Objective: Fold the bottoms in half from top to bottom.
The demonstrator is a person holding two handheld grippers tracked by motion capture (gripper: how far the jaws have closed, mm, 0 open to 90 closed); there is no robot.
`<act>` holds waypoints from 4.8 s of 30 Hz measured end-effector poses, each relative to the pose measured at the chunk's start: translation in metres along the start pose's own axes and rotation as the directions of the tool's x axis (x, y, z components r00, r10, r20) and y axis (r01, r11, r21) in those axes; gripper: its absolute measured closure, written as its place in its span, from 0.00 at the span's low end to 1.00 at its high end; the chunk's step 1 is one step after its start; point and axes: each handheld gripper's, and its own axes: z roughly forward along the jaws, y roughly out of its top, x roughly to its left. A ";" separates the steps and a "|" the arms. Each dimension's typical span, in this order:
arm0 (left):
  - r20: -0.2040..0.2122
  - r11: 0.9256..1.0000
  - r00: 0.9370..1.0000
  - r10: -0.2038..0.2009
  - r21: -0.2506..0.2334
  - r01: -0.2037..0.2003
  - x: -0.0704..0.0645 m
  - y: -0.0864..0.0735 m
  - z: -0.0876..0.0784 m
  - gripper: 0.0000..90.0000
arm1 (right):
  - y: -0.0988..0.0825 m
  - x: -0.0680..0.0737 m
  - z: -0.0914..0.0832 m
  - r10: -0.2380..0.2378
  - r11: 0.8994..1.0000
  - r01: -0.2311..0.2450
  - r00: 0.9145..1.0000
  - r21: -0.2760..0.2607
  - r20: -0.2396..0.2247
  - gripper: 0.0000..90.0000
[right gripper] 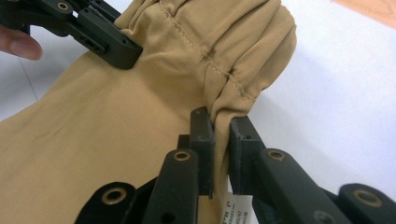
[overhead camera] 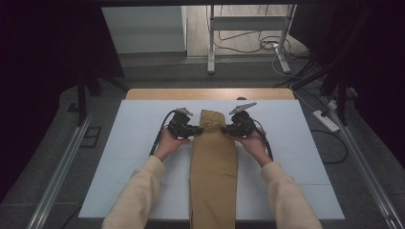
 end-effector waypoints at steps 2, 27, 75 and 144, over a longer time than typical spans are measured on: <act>-0.007 1.000 1.000 0.007 -0.005 -0.007 0.000 0.005 -0.003 0.93 | 0.002 -0.001 -0.002 -0.003 1.000 0.003 1.000 -0.007 0.006 0.91; -0.042 0.994 0.996 0.081 -0.070 -0.084 -0.009 0.025 -0.025 0.93 | 0.023 -0.003 -0.024 -0.043 0.996 0.046 0.998 -0.082 0.040 0.91; 0.061 0.994 0.993 0.099 -0.041 -0.097 -0.043 -0.025 -0.038 0.93 | -0.020 0.034 -0.034 -0.024 0.999 0.019 0.990 -0.036 -0.137 0.92; 0.111 0.989 0.982 0.151 -0.005 -0.151 -0.093 -0.080 -0.042 0.90 | -0.079 0.093 -0.062 -0.091 0.995 0.085 0.981 -0.042 -0.171 0.91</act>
